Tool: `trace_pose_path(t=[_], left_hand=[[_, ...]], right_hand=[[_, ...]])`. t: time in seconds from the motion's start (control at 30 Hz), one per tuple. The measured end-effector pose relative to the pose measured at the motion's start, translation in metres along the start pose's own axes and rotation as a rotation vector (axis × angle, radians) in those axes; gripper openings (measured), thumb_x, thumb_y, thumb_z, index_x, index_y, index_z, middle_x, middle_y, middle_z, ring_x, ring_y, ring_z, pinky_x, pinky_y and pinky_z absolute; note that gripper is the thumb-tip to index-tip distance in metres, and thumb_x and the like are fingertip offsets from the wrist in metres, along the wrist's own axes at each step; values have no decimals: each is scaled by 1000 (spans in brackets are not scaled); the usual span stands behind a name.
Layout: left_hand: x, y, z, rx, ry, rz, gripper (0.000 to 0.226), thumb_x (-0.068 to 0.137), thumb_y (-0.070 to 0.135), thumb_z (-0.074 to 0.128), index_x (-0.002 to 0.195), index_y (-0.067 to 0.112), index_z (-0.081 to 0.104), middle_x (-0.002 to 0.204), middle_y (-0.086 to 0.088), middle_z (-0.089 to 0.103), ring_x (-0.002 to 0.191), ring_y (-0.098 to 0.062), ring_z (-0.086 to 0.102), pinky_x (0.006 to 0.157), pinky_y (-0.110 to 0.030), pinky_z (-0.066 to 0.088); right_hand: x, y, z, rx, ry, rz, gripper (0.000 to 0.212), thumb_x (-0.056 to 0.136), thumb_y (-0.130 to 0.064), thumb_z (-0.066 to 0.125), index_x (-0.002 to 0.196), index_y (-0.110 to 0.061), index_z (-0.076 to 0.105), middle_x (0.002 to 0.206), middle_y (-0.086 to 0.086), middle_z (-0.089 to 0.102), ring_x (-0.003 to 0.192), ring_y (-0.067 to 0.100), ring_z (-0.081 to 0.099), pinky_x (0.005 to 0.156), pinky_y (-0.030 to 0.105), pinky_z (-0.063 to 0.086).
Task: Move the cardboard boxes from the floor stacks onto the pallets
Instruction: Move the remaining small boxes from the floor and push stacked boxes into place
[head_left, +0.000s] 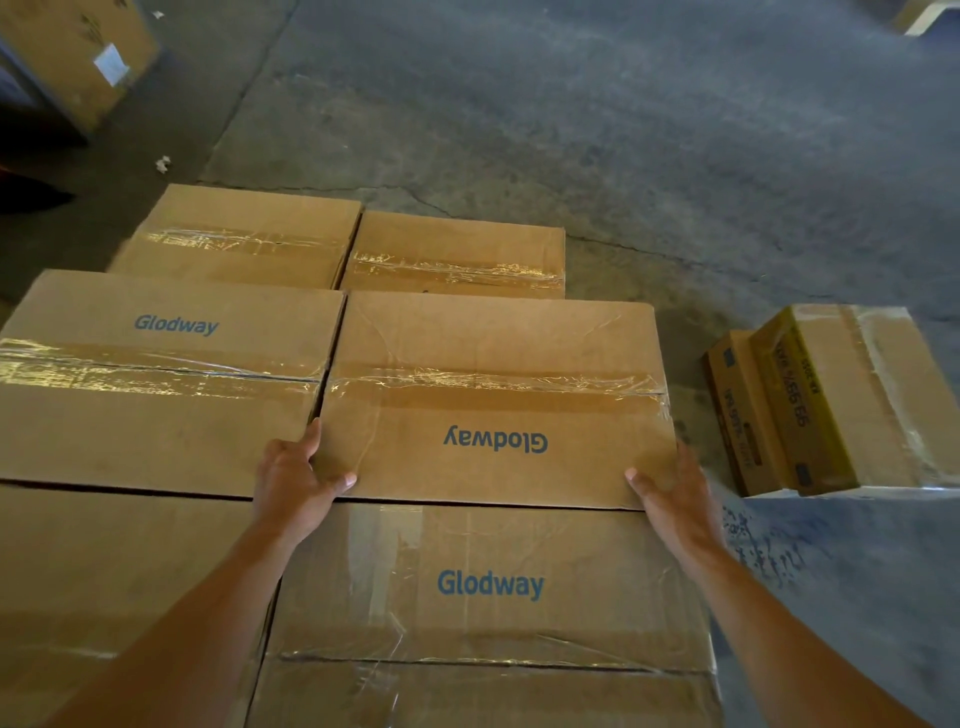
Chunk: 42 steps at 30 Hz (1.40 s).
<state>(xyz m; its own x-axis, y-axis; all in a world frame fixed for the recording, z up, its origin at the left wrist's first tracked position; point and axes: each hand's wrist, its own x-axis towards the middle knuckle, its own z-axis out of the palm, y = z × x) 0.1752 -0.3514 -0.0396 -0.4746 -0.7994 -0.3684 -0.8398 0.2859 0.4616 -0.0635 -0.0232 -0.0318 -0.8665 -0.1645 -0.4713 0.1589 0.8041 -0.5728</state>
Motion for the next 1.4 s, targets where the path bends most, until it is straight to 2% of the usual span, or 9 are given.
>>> trace_pose_path(t=[0.37,0.53,0.63,0.73,0.9,1.0,1.1,1.27,1.4], left_hand=[[-13,21,-1,112,35,-30,84,85,30,78,155,21,32,130,-20,43,122,-40,45,99,-50,45],[-50,43,3,125,180,51,67,93,33,67,151,15,40,139,-20,45,126,-41,48,103,-49,44],[-79,65,5,47,234,137,60,91,27,70,143,4,52,137,-25,52,125,-43,51,106,-47,41],[-115,98,8,-25,276,204,55,89,23,73,137,2,58,134,-23,57,122,-41,55,104,-43,42],[-171,159,8,-96,255,364,60,83,43,66,130,7,64,129,-16,63,116,-34,62,99,-40,46],[-200,194,3,-105,209,455,51,88,33,72,133,11,63,135,-10,60,123,-30,58,103,-36,44],[-228,221,7,-100,182,565,53,86,37,73,132,13,64,134,-9,61,121,-28,58,101,-31,42],[-279,255,29,-32,118,690,75,77,54,54,132,5,62,132,-18,62,119,-34,60,101,-39,45],[-296,296,43,32,85,736,65,89,47,63,139,7,55,139,-15,57,125,-33,55,103,-38,42]], right_hand=[[8,2,-15,-48,-79,-16,64,94,-45,64,148,-21,38,145,9,50,132,35,48,104,51,40],[3,13,-42,-105,-55,-29,75,98,-49,54,159,-16,23,160,12,35,146,34,34,114,50,32],[-3,21,-75,-150,-18,-86,72,100,-49,52,158,-14,26,160,12,36,146,33,35,115,46,32],[-7,28,-117,-153,33,-124,72,98,-51,52,156,-14,30,157,12,40,142,34,40,113,46,35],[-28,38,-193,-106,169,-157,67,99,-50,51,154,-15,36,153,14,45,138,37,44,110,46,38],[-55,53,-231,-35,271,-158,59,98,-48,53,148,-17,45,147,13,52,132,37,49,106,45,41],[-92,77,-256,34,348,-114,58,98,-44,54,147,-15,44,145,15,53,132,37,49,106,46,40],[-142,129,-283,5,364,-80,58,99,-41,55,146,-9,44,143,22,52,132,39,48,107,45,39],[-149,161,-307,30,391,-14,62,98,-44,54,150,-14,40,147,18,51,133,37,49,105,44,40]])
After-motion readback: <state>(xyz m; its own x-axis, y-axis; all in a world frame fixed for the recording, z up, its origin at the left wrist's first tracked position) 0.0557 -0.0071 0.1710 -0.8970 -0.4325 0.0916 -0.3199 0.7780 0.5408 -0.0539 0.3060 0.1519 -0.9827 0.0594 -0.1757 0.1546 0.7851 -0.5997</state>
